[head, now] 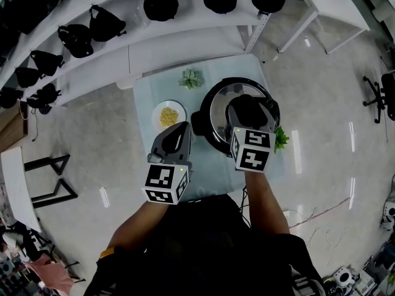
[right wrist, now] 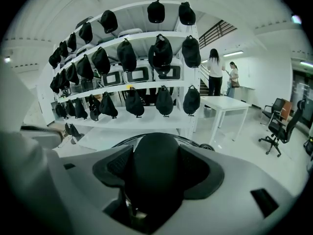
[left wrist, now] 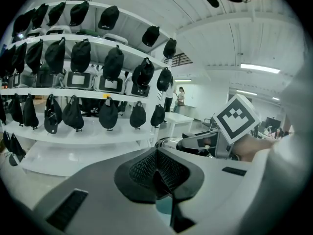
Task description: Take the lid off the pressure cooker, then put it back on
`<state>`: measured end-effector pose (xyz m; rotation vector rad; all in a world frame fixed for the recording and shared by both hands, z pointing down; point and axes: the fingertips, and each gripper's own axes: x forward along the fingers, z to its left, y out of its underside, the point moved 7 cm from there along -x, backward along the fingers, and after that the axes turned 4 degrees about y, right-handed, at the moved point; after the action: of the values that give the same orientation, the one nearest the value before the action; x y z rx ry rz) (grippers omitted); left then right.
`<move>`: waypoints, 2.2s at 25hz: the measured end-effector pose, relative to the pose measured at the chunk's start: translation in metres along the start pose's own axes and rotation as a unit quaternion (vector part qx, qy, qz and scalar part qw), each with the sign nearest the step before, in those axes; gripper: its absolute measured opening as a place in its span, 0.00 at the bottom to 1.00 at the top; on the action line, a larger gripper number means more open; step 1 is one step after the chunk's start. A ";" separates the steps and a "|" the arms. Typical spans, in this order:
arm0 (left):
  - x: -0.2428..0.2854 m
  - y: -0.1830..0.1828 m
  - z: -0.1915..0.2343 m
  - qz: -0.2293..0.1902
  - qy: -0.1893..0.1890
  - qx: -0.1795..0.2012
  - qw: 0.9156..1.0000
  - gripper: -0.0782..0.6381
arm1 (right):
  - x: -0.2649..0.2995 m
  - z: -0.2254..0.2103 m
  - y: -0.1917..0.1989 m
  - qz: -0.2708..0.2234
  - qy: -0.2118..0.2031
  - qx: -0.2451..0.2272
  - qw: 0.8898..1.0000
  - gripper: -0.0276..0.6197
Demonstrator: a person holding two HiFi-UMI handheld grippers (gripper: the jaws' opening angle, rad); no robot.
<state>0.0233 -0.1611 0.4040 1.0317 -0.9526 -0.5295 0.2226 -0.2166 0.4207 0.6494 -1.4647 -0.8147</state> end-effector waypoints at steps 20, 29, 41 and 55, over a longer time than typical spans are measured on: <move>-0.041 -0.008 -0.019 -0.019 -0.011 0.015 1.000 0.12 | -0.071 0.014 -0.017 -0.067 -0.038 -0.032 0.997 0.52; -0.097 0.010 -0.002 -0.020 0.027 0.020 0.999 0.12 | -0.129 0.058 0.012 -0.066 -0.014 -0.022 0.998 0.52; -0.189 0.055 0.032 -0.022 0.073 0.043 0.996 0.12 | -0.196 0.152 0.074 -0.060 0.013 -0.002 0.998 0.52; -0.249 0.113 0.057 0.011 0.066 0.040 0.997 0.12 | -0.202 0.221 0.146 -0.025 0.004 -0.004 1.000 0.52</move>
<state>-0.1580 0.0505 0.4144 1.1127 -0.8714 -0.4025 0.0278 0.0540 0.4243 0.6844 -1.4430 -0.8545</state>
